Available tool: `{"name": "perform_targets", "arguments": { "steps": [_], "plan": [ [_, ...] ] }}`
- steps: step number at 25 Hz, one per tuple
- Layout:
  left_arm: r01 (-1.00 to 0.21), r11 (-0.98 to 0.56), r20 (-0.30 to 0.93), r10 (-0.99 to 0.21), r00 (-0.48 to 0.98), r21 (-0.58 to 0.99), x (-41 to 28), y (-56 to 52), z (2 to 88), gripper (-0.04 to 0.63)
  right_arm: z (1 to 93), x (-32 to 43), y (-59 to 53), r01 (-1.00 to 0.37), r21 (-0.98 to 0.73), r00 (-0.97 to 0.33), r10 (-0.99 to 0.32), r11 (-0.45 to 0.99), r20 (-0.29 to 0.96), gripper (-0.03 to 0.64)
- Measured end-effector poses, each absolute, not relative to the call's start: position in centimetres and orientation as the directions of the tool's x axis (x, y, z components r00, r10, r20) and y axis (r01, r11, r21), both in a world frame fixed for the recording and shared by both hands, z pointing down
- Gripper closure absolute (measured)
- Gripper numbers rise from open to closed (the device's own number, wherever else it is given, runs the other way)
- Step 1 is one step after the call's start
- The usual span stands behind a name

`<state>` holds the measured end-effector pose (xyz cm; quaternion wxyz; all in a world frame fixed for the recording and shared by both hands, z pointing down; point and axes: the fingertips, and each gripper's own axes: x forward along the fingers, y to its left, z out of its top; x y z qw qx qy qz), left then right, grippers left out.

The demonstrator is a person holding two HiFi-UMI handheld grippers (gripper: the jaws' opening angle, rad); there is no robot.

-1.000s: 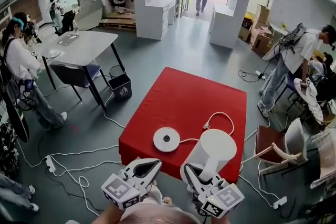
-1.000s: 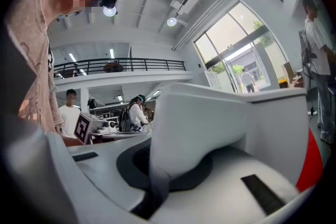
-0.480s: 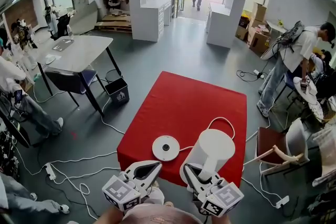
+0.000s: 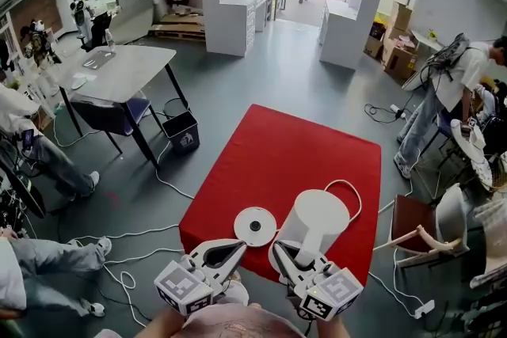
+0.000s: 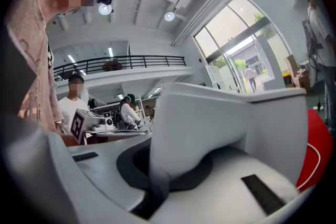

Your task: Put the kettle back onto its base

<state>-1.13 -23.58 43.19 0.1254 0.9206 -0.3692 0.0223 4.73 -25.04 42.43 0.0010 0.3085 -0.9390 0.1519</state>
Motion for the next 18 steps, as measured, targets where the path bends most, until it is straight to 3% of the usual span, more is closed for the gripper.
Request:
{"name": "perform_targets", "arguments": {
  "steps": [18],
  "plan": [
    [-0.753, -0.632, 0.163, -0.736, 0.657, 0.183, -5.1, -28.1, 44.1, 0.607, 45.8, -1.6, -32.3, -0.493, -0.311, -0.868, -0.484, 0.812, 0.112, 0.607]
  ]
}}
